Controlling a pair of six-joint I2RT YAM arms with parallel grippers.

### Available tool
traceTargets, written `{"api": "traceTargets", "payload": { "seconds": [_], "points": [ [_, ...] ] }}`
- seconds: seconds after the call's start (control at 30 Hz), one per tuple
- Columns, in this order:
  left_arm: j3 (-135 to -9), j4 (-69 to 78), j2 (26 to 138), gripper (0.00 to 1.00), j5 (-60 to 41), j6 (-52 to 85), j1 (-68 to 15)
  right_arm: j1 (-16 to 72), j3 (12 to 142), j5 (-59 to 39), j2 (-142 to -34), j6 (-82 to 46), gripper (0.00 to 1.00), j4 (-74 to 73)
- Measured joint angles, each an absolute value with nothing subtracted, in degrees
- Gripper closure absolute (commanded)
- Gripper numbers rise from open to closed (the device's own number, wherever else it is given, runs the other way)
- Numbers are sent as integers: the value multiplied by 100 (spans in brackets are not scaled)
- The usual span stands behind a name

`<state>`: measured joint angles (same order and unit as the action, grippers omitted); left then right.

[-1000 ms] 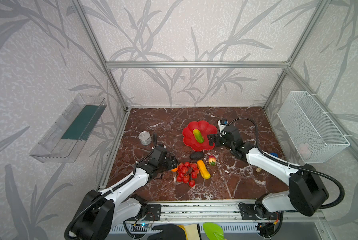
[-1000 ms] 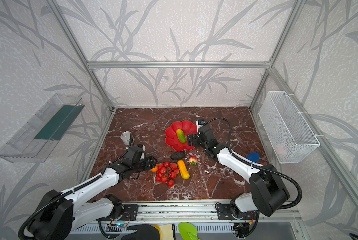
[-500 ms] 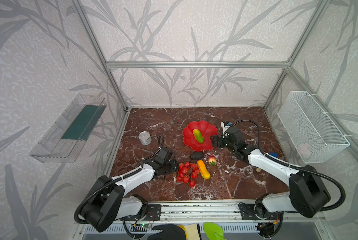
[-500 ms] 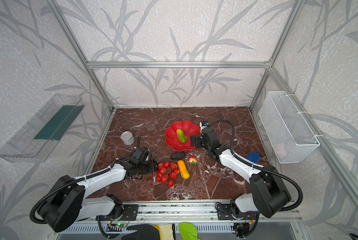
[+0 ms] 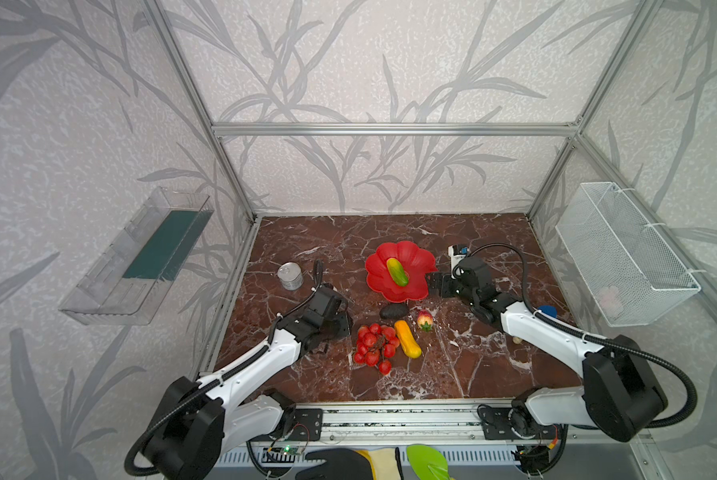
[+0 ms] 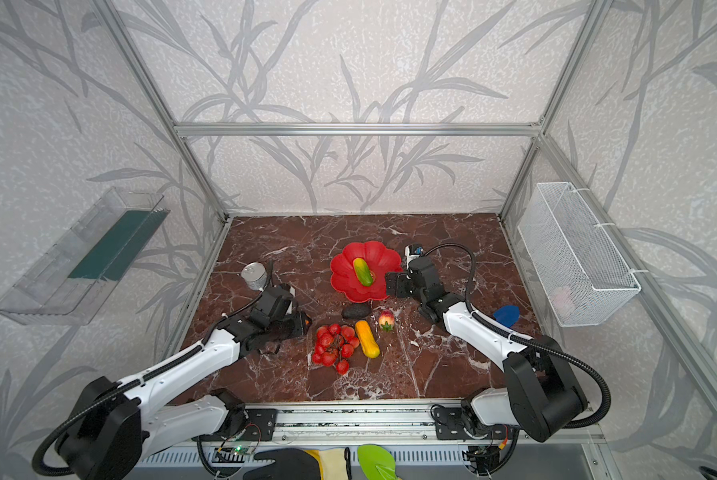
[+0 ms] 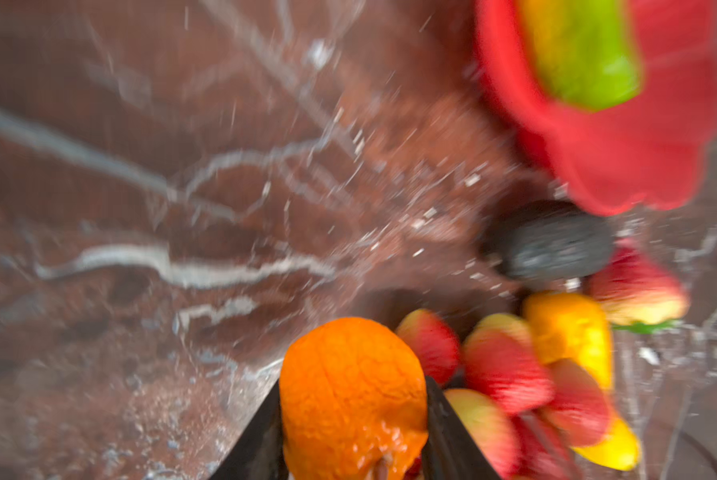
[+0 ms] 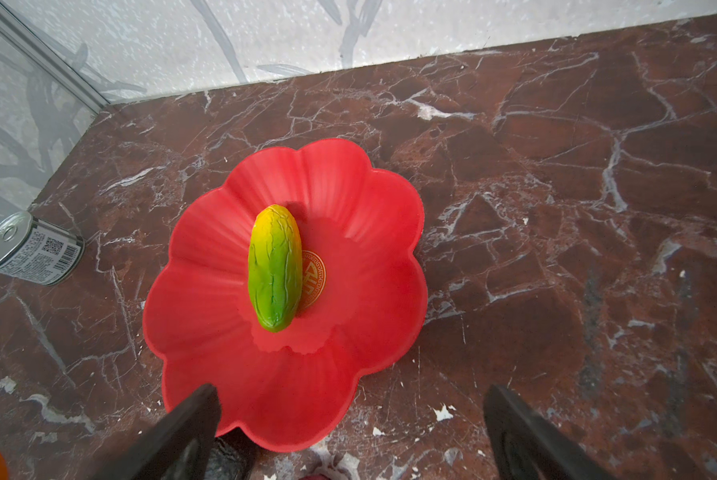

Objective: Place and organize the fake fruits in the fruit bowl
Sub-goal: 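Grasp the orange with the left gripper while the right gripper withdraws, then carry the orange into the red bowl and release it with the left gripper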

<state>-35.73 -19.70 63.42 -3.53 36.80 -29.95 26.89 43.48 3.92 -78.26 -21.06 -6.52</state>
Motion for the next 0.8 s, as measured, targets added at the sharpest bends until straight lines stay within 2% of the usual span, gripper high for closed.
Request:
{"api": "traceTargets", "payload": {
  "seconds": [0.17, 0.6, 0.8],
  "points": [
    [-4783, -1966, 6838, 57, -307, 3000, -2995, 2685, 4351, 327, -7950, -2088, 1, -633],
    [-7693, -1831, 10615, 65, -731, 2241, -2995, 2683, 3924, -43, -7883, -2193, 3, -436],
    [-8447, -2036, 11469, 64, -893, 2259, -2995, 2683, 3653, -204, -7651, -2287, 5, -270]
  ]
}}
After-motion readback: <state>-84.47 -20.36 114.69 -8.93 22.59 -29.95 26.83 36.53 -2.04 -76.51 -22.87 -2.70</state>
